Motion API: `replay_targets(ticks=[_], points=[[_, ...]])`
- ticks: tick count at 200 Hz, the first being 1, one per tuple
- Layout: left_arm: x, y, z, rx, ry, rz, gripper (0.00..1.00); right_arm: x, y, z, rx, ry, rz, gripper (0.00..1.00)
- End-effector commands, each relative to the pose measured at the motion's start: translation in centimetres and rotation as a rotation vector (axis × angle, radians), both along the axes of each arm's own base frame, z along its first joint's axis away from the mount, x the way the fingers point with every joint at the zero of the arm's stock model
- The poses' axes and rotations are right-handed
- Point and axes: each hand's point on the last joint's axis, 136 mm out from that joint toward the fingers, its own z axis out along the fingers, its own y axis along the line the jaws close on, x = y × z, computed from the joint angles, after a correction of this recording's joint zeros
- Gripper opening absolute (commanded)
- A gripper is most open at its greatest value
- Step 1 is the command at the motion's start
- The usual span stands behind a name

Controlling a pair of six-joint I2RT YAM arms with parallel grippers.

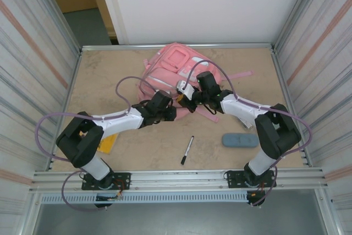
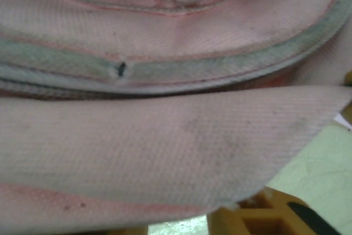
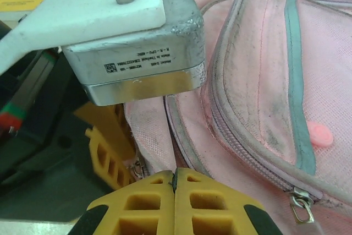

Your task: Pack the student bag

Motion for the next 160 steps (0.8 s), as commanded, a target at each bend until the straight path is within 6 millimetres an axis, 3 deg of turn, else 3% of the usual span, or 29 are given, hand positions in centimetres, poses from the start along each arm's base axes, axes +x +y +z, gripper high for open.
replay_targets(ticks=[1,30,54,79,92,97,127,160], points=[[0.6,0.4,1.6,0.039,-0.062,0.010,0.12,-0.7,0.6,3.5,0.093,-0.046,0.030,0.00],[-1.0,1.0,3.1,0.006,-0.104,-0.059,0.00,-0.4,-0.8,2.2,0.012,-0.066,0.010,0.00],[-2.5,2.0,3.7,-0.003,-0.119,-0.099,0.00,-0.4,-2.0,0.5,-0.094,-0.081,0.009,0.00],[-3.6,3.0,2.6,-0.023,-0.117,-0.149,0.00,-1.2,-2.9,-1.3,-0.221,-0.118,0.040,0.00],[-4.0,2.7,2.6,-0.068,-0.100,-0.179,0.00,-1.9,-2.7,-1.1,-0.202,-0.128,0.057,0.34],[-4.1,2.4,2.9,-0.088,-0.104,-0.196,0.00,-2.4,-2.4,-0.8,-0.183,-0.125,0.080,0.41],[-4.0,1.2,3.9,-0.144,-0.157,-0.249,0.00,-4.4,-0.6,0.4,-0.078,-0.114,0.183,0.52],[-4.2,0.2,4.6,-0.174,-0.166,-0.293,0.00,-4.5,1.4,-1.4,-0.103,-0.087,0.210,0.61]])
